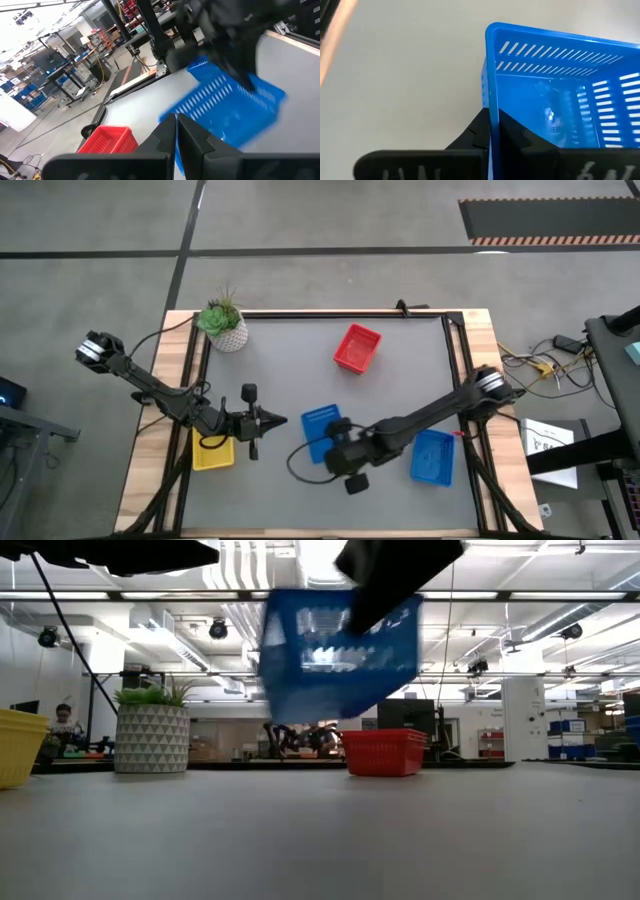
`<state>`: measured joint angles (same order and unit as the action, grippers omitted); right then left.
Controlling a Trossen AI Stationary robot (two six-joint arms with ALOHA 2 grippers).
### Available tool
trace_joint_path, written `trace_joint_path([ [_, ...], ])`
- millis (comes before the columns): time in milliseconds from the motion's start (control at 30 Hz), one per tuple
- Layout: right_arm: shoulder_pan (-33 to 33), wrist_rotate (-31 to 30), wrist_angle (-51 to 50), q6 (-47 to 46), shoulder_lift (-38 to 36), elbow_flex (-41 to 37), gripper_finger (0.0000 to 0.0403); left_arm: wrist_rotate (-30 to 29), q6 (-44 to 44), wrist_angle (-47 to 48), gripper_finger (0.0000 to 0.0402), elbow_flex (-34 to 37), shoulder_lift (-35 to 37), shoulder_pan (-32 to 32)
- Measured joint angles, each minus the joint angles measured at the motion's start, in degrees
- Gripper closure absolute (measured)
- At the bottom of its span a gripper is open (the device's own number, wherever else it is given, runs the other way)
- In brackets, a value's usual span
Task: Stack baskets by color
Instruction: Stack the left blue bin on the right blue bin
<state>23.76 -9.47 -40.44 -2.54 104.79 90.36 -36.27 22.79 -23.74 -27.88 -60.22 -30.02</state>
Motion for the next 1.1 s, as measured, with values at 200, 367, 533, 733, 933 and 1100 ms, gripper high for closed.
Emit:
trace_joint_path([
  [200,4.3,-8.1,-3.0,-13.2,-11.5,-9.4,0.0394,0.0,0.0,0.2,0.0402,0.0,0.0,0.0],
  [367,10.5,-13.8,-8.9,-26.9,-19.4,-13.8,0.0394,0.0,0.0,0.2,0.0402,0.1,0.0,0.0],
  [533,18.1,-14.6,-11.8,-36.0,-24.4,-16.4,0.0394,0.0,0.0,0.2,0.0402,0.1,0.0,0.0],
  [733,26.3,-15.5,-22.7,-52.7,-25.1,-16.6,0.0394,-0.1,0.0,0.2,0.0402,0.1,0.0,0.0],
  [933,34.4,-11.1,-30.1,-69.5,-24.3,-16.7,0.0394,-0.5,0.1,0.2,0.0402,0.1,0.0,0.0],
  [1100,39.5,-13.5,-29.5,-74.2,-24.1,-17.0,0.0394,-1.0,0.1,0.2,0.0402,0.1,0.0,0.0],
])
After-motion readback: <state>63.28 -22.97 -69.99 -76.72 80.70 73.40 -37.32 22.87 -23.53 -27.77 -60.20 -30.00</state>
